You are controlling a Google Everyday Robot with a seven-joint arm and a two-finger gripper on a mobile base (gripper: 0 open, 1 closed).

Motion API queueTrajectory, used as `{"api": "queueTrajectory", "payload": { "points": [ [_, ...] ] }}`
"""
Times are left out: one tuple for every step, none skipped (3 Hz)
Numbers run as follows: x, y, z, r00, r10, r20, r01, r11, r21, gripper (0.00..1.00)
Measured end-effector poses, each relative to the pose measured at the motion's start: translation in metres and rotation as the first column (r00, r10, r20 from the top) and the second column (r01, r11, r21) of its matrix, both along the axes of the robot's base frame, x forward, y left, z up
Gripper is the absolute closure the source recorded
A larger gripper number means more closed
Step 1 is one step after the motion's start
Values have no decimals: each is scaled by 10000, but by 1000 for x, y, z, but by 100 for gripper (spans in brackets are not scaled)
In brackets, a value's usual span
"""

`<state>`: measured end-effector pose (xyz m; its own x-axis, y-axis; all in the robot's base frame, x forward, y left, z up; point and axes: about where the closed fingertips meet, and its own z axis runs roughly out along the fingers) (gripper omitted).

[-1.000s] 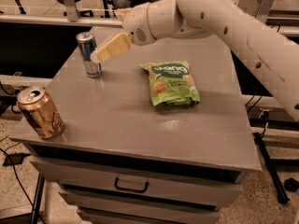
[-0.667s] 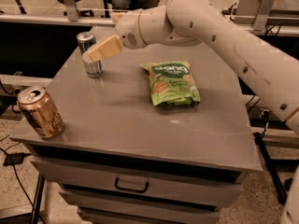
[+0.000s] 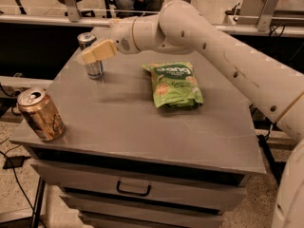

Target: Pick redbull can

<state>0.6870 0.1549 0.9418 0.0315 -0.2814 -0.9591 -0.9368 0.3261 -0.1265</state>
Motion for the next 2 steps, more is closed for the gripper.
{"api": "queueTrajectory", "payload": {
  "points": [
    [4,7,-7,9997,-119,-193,119,9999,45,0],
    [6,12,-14,9991,-185,-386,187,9998,44,13]
  ]
}}
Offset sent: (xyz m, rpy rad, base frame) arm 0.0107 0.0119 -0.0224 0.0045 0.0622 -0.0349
